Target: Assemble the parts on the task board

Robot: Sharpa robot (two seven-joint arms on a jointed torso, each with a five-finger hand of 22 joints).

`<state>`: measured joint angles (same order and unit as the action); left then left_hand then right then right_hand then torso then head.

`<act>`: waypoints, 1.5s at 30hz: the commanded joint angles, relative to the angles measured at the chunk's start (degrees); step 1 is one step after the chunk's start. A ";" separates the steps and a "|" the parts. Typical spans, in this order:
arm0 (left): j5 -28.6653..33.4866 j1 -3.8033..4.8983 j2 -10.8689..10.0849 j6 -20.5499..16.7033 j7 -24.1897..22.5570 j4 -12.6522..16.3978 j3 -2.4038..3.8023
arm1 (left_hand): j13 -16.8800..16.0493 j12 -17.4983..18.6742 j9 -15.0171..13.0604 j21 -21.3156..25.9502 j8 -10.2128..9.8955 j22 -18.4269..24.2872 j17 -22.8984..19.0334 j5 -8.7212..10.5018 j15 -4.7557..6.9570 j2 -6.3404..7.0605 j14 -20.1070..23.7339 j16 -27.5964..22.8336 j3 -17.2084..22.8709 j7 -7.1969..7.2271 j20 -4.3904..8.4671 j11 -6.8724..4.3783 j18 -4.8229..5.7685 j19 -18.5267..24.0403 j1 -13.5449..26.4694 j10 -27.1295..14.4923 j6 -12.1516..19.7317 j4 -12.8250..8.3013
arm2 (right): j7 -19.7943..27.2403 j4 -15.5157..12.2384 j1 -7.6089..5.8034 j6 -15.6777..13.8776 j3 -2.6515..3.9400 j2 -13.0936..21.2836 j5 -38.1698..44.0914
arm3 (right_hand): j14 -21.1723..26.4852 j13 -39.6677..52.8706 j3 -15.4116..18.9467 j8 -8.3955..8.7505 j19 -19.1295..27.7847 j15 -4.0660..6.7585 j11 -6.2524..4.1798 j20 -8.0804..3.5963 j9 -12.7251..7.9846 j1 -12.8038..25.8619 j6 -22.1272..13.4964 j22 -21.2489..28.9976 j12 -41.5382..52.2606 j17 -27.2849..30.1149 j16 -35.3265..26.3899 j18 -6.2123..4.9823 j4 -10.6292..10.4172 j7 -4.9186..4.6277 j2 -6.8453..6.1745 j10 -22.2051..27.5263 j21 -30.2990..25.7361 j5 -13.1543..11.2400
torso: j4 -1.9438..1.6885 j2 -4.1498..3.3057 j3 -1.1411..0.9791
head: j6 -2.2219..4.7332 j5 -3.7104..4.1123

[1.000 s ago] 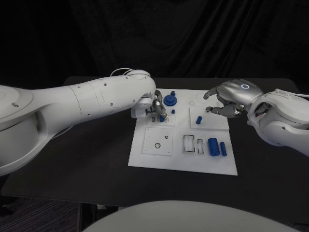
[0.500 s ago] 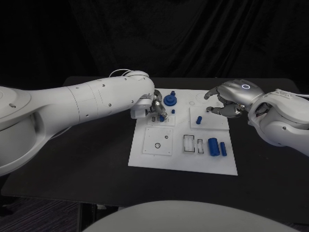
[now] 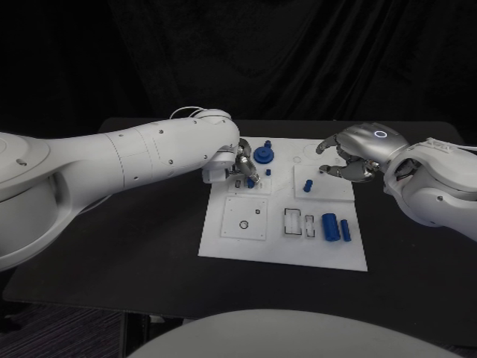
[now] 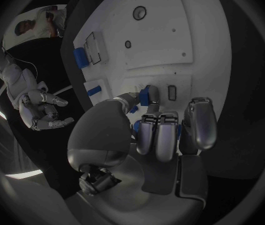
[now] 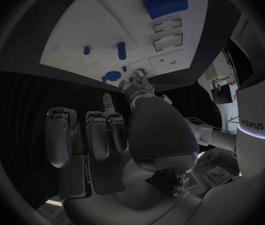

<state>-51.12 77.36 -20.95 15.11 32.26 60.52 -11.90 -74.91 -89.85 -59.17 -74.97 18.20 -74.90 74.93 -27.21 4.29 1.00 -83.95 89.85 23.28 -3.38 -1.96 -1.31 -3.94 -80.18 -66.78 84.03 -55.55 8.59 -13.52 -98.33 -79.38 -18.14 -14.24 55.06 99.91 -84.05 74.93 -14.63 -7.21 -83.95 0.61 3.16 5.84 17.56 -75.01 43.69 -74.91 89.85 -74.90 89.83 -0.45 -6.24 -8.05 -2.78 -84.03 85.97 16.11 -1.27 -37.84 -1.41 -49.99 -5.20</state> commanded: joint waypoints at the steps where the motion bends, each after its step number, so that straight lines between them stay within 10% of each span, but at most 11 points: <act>1: -0.42 -0.55 -0.05 0.61 0.36 0.04 -0.26 | -15.09 -0.15 0.08 0.30 -0.21 -3.54 15.07 -0.13 0.28 -0.60 -6.05 0.15 9.57 0.53 0.06 -0.27 -0.54 0.48 0.02 5.97 0.09 -9.89 | -1.24 -0.08 0.13 0.40 0.04 0.08 0.19 | -5.95 15.07 -0.35 0.04 -2.97 0.29 -0.40 -0.43 -0.08 -0.22 0.41 -13.32 0.15 -15.10 0.17 -0.87 0.11 -0.14 0.23 -5.97 -0.40 0.16 | 0.05 -0.05 -0.03 | -0.01 -0.11; 45: -0.42 -0.81 -1.51 1.51 0.86 0.36 -0.26 | -15.09 -0.15 0.08 0.68 -0.43 -3.34 15.07 -0.05 0.27 -0.72 -6.05 0.15 9.67 0.50 0.06 -0.25 -0.61 0.70 0.08 5.97 0.16 -10.06 | -1.34 -0.04 0.35 1.05 0.04 0.09 0.19 | -5.95 15.07 -0.35 0.04 -2.97 0.29 -0.40 -0.43 -0.08 -0.22 0.41 -13.32 0.15 -15.10 0.17 -0.87 0.11 -0.14 0.23 -5.97 -0.40 0.16 | 0.00 -0.02 0.04 | -0.01 -0.44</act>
<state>-50.74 77.29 -22.19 15.22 31.68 61.05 -11.72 -74.91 -89.85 -59.04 -74.46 17.97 -74.90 74.91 -26.88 4.29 0.86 -83.94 89.85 23.28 -3.27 -1.96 -1.31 -3.94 -79.76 -66.47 84.03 -55.47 8.59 -13.72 -98.33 -79.19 -17.38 -14.24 55.09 99.91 -84.05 74.91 -14.63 -7.21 -83.95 0.61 3.16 5.84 17.57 -75.01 43.69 -74.91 89.85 -74.90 89.83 -0.45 -6.24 -8.05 -2.78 -84.03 85.76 16.11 -1.25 -37.88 -1.38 -49.99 -5.61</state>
